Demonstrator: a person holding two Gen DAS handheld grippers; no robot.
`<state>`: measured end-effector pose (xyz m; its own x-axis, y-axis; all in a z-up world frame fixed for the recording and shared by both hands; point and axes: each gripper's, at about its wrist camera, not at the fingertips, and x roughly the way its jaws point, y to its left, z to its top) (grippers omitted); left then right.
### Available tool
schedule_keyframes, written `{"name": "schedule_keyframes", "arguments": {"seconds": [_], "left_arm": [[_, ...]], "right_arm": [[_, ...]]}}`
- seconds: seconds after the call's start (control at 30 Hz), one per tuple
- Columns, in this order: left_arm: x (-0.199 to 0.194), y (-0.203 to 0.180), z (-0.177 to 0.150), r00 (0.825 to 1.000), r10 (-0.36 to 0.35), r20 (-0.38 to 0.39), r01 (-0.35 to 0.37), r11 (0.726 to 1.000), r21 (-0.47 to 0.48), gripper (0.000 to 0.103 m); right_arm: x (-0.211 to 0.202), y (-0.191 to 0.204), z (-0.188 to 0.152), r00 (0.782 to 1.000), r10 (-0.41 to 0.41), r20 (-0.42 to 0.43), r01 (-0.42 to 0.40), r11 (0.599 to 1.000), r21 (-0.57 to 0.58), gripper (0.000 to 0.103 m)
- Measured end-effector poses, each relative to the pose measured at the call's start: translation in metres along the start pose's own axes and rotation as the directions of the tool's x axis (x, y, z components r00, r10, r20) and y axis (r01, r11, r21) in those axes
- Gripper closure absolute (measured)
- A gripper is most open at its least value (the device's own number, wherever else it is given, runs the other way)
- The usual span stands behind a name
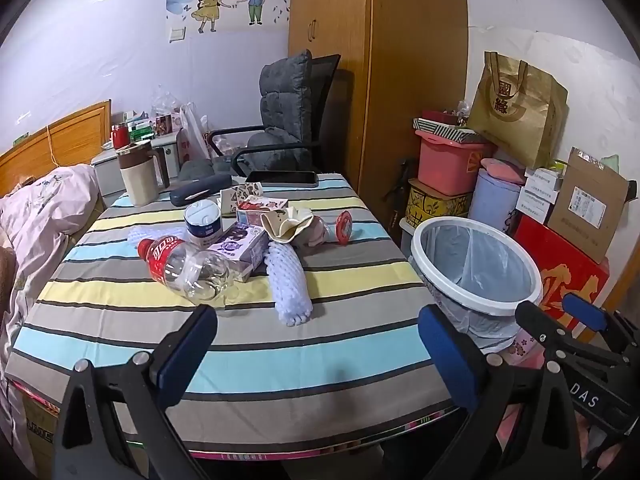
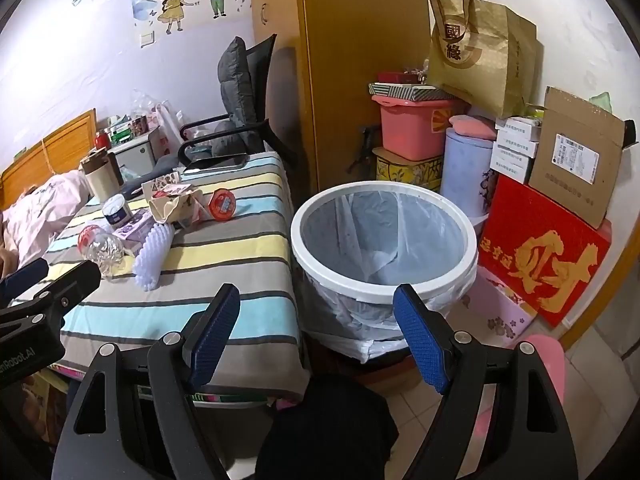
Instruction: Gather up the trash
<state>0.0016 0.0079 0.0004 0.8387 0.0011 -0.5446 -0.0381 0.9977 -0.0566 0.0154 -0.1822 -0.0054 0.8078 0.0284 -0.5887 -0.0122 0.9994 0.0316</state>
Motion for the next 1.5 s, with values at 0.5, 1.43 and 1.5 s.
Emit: {"name": "schedule_keyframes", "arguments": {"seconds": [0.5, 1.43, 1.5], "left_arm": [[-0.0013, -0.0014, -0.0021, 1.000, 0.013, 0.001, -0.013, 1.000, 0.008, 0.001], [-0.0034, -0.0014, -0.0025, 1.000, 0.023, 0.003, -0.024, 1.000, 0.006, 0.001], [-0.0036, 0.0015, -0.0035, 1.000, 0.022, 0.003, -0.022, 1.000, 0.005, 0.001]], "right_arm": [[-0.0039, -0.0016, 0.0018, 1.000, -0.012, 0.014, 0.012, 1.000, 0.004, 0.023], [-0.0065, -0.0029, 0.0029, 1.000, -0.021, 0.019, 0.020, 1.000, 0.003, 0.023], [-0.0066, -0.0034, 0.0031, 1.000, -0.021, 0.020, 0.021, 1.000, 0.004, 0.023]]}}
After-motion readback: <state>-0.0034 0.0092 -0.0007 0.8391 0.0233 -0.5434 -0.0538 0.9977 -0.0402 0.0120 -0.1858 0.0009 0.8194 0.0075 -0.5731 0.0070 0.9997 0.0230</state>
